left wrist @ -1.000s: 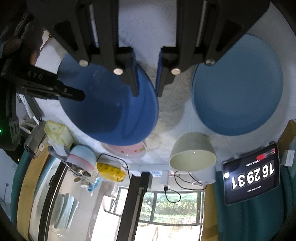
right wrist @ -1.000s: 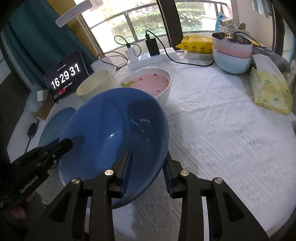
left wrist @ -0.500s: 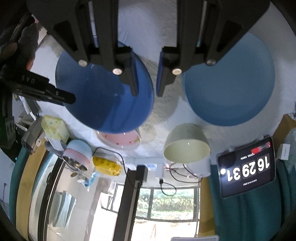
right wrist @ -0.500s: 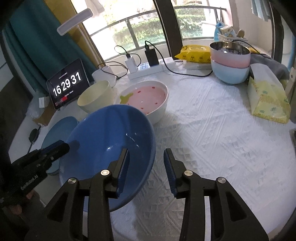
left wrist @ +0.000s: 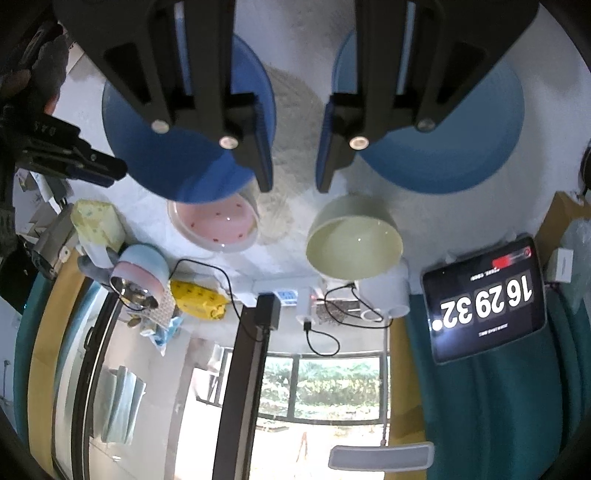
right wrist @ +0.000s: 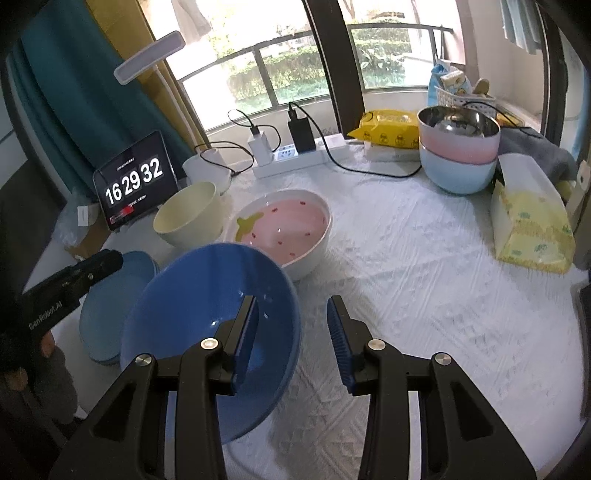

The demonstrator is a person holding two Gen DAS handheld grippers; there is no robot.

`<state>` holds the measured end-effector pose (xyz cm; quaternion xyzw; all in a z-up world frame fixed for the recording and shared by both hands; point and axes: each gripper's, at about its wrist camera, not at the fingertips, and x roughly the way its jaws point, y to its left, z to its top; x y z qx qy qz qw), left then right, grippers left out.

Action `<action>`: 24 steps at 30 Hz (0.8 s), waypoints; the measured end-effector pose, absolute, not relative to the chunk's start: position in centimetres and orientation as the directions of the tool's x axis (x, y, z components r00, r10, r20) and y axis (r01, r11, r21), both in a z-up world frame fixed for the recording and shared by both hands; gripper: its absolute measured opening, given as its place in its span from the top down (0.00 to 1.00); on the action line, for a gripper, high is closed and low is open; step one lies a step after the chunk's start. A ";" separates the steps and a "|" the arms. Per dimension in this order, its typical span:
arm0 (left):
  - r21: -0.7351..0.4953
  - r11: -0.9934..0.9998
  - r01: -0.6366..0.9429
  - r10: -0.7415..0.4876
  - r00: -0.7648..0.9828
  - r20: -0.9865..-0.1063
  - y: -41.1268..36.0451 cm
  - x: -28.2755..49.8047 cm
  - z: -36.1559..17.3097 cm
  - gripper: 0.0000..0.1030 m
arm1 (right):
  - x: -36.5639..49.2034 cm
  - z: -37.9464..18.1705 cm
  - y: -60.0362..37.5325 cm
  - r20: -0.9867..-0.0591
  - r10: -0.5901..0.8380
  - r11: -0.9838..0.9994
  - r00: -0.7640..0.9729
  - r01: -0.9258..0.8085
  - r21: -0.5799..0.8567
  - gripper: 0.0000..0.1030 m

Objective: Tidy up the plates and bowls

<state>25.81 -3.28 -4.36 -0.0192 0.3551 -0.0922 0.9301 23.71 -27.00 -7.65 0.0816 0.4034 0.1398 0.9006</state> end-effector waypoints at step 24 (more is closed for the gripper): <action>-0.184 0.963 0.197 -0.266 0.583 -0.768 -5.3 33.2 -5.8 0.68 | 30.2 -7.3 -27.6 -0.704 0.329 0.941 0.629 -0.162 0.296 0.61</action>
